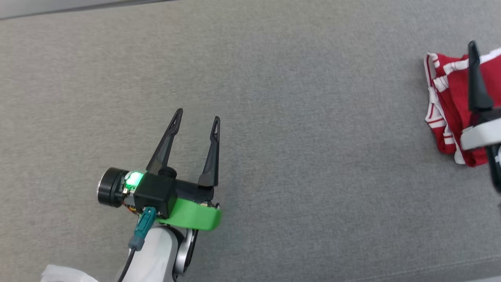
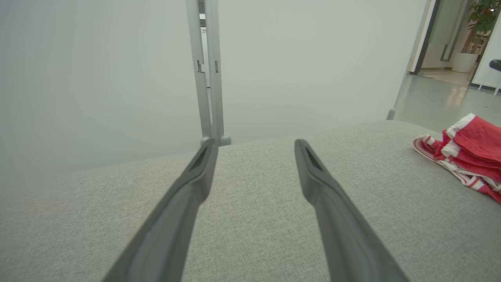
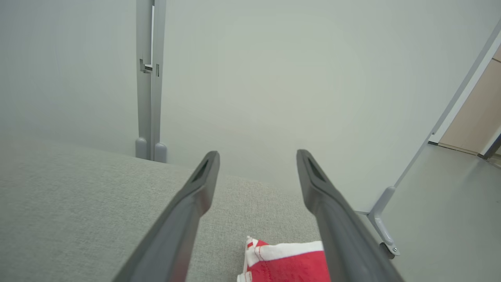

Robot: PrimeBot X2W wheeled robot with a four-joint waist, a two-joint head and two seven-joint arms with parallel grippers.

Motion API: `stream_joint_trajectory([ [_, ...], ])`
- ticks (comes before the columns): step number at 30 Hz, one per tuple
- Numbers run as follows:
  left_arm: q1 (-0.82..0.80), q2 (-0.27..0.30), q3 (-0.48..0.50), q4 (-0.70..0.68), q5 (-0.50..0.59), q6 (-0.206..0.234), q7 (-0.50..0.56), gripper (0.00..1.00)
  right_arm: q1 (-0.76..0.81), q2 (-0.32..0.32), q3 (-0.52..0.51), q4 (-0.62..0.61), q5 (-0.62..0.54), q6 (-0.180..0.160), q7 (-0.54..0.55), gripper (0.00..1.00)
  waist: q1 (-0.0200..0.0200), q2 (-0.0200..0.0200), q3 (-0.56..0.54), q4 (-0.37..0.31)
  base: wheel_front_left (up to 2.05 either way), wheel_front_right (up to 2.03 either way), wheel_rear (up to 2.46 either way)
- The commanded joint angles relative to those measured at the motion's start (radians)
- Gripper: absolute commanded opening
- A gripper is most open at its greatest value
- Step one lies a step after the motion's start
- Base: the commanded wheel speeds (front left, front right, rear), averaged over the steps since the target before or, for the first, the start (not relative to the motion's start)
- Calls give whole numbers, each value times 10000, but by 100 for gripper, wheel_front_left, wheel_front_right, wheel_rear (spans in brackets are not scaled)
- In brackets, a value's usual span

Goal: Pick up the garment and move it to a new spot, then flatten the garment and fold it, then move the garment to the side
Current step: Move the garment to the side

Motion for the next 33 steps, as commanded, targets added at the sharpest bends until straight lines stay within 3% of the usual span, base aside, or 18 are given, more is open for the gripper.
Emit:
stream_joint_trajectory([
  [1, 229, 8, 73, -71, -55, 89, -26, 100, 417, 358, -136, -436, 182, -22, -20, 100, 0, 0, -792, 789, 0, 0, 0],
  [9, 1079, 9, 308, -77, -309, 326, -26, 100, 2496, 2246, -94, -2168, 37, -22, -20, 100, 0, 0, -1560, 1750, 0, 0, 0],
  [17, 1534, 8, 364, -20, -247, 266, -28, 100, 3695, 3339, 90, -2878, -280, -22, -20, 100, 0, 0, -1876, 2229, 0, 0, 0],
  [33, 1822, 8, 299, 11, -102, 171, -26, 100, 4244, 3756, 417, -2954, -176, -21, -21, 100, 0, 0, -2072, 2098, 0, 0, 0],
])
